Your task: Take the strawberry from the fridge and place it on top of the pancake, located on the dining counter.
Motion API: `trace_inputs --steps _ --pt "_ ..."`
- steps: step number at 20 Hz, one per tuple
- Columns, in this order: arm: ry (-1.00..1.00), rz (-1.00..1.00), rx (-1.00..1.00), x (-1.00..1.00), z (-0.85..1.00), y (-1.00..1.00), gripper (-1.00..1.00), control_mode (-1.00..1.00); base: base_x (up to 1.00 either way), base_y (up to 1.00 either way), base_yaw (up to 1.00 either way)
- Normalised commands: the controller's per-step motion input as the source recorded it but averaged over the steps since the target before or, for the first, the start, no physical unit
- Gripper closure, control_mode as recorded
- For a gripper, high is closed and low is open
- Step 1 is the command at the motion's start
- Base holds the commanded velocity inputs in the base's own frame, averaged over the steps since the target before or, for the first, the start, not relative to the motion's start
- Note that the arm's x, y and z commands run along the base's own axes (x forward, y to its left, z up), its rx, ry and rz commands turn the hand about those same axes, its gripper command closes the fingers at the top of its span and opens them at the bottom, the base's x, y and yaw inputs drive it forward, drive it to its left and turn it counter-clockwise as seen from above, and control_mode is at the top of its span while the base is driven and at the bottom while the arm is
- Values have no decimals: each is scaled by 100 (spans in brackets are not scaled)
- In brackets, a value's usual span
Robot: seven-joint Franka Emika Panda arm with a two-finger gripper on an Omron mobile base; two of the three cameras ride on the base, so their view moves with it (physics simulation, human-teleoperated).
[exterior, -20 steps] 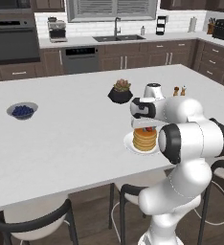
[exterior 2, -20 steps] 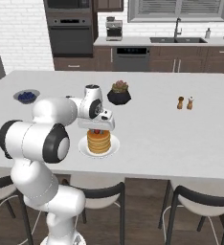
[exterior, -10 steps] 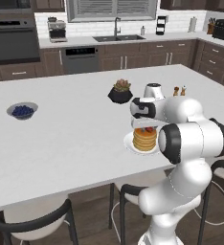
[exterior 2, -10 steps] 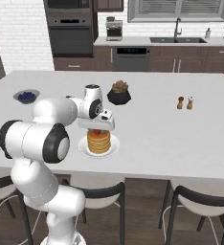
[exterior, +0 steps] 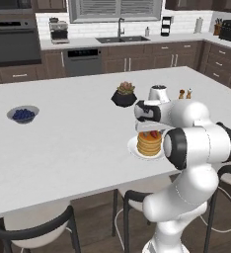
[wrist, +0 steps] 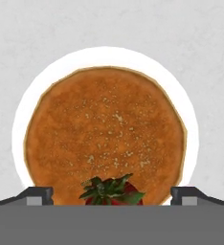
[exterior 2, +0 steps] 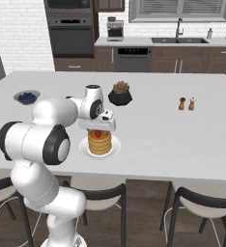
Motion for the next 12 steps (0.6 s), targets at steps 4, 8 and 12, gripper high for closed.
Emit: trace_inputs --steps 4,8,12 --pt "-3 0 -1 0 22 0 -100 -100 0 0 0" --pt "-14 0 0 -40 47 0 -100 -100 0 0 0" --pt "-19 0 0 -85 60 0 -100 -100 0 0 0"
